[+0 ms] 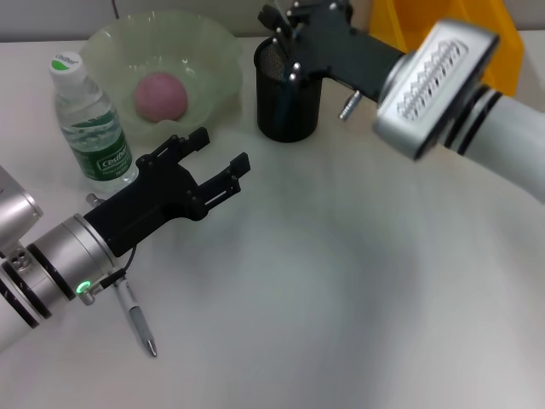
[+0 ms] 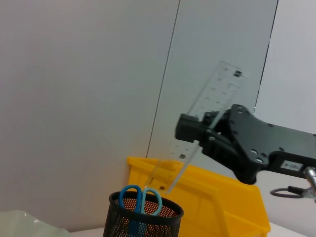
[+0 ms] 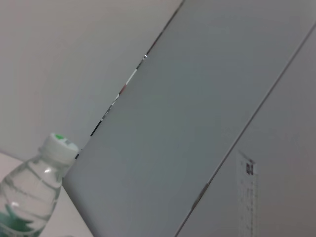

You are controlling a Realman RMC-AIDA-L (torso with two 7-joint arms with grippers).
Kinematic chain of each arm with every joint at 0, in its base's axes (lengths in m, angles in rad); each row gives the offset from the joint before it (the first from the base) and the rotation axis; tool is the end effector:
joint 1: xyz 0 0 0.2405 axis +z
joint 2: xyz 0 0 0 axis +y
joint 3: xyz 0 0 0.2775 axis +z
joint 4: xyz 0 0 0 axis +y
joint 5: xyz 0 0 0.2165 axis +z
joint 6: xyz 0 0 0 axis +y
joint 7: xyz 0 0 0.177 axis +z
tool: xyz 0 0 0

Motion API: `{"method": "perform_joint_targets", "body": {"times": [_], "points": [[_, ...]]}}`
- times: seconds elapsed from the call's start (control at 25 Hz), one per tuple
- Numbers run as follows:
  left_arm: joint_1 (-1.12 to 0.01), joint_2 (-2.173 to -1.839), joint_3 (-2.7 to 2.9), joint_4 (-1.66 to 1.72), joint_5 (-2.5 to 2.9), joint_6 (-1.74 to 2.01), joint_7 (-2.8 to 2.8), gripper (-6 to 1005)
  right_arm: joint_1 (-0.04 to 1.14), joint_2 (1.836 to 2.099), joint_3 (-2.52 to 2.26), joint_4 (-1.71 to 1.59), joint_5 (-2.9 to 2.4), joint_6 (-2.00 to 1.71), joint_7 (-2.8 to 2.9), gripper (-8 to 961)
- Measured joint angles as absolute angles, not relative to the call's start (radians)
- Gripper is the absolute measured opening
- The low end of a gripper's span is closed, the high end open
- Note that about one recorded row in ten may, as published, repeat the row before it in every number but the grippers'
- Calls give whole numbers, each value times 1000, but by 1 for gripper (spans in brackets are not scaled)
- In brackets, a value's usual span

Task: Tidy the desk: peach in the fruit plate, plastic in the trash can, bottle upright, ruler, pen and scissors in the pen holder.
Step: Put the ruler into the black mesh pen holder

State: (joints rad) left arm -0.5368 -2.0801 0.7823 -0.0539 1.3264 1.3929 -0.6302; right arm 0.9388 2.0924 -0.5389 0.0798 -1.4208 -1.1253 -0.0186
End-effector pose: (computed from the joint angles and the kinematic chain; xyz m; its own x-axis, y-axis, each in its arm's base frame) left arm -0.2825 0.3312 -0.1028 0.6097 0.1658 0.7751 0.6145 -0.7166 -0.3301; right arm 0.1593 0.4474 -0.1141 0.8395 0.4213 -0.3432 0.0083 -0.6414 -0.7672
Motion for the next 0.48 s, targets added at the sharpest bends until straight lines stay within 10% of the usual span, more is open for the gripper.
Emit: {"method": "perform_joint_targets", "body": {"times": [0.48], "points": [[-526, -2080, 782, -52, 1329, 1405, -620, 779, 1027, 2092, -510, 68, -1411, -898, 434, 76]]}}
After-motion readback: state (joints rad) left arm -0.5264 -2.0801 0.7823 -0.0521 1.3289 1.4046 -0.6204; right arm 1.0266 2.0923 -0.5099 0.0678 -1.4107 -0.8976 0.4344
